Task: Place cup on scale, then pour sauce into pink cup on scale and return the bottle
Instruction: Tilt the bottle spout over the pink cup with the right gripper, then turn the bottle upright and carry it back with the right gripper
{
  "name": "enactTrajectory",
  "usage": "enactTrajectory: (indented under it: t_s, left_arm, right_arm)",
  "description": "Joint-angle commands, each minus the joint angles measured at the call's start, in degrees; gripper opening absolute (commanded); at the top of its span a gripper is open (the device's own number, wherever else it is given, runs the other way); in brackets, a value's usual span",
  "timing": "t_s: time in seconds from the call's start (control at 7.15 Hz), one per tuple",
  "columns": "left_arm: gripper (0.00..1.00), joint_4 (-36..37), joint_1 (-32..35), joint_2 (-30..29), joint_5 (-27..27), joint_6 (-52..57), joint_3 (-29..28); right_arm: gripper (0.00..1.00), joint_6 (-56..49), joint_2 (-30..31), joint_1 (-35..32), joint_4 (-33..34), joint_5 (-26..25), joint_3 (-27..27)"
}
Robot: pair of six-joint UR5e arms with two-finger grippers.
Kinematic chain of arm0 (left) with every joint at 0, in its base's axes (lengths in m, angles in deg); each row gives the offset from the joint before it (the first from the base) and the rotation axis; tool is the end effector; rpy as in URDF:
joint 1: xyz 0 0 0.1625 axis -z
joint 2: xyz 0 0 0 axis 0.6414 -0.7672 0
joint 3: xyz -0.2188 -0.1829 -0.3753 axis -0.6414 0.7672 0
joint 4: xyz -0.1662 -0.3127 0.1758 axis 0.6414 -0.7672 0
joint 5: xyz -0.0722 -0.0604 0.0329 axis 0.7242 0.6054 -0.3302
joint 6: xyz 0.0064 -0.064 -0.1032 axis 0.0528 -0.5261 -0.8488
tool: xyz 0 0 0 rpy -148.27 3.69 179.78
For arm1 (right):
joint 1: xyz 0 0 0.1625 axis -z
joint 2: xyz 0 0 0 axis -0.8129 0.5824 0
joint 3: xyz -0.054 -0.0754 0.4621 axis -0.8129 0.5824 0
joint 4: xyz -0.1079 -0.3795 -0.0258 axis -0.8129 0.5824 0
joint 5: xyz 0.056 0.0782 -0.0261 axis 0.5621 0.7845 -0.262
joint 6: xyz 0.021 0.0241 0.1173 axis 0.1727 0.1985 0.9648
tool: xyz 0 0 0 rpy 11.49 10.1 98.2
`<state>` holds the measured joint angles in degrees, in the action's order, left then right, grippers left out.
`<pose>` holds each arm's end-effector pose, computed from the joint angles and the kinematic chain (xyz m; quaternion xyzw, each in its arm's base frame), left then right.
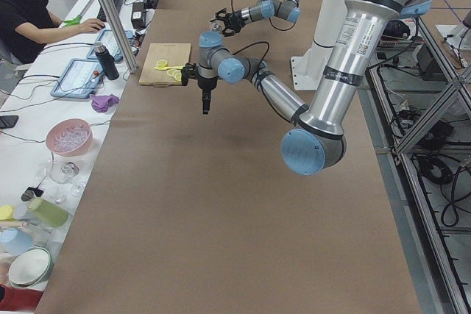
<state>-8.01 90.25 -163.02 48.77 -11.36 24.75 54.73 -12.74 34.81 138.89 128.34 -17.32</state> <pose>0.3232 -0.5250 0.4206 0.0593 0.3454 -0.0716 0.9338 -0.5092 -0.4217 0.3454 0.5662 0.0232 -0.2458 0.7864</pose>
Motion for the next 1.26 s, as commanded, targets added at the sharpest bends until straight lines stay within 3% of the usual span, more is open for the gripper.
enactTrajectory:
  t_s: [0.0, 0.14, 0.42, 0.84, 1.12]
  left_arm:
    - [0.98, 0.1, -0.2, -0.2, -1.5, 0.0, -0.1]
    - [0.98, 0.1, -0.3, -0.5, -1.8, 0.0, -0.1]
    - [0.98, 0.1, -0.2, -0.5, -1.8, 0.0, 0.0]
    - [0.98, 0.1, -0.2, -0.4, -1.9, -0.2, 0.0]
    - [0.98, 0.1, -0.2, -0.3, -1.9, -0.4, 0.0]
  right_arm:
    - [0.00, 7.1, 5.7, -2.8, -5.6, 5.6, -4.5]
    - [0.00, 11.6, 8.9, -4.5, -8.4, 9.4, -6.8]
    - [0.00, 23.3, 14.7, -6.7, -20.7, 15.3, -6.7]
    - [0.00, 33.2, 19.2, -8.5, -35.6, 19.2, -3.9]
    - [0.00, 43.1, 20.4, -12.4, -35.9, 25.1, -4.0]
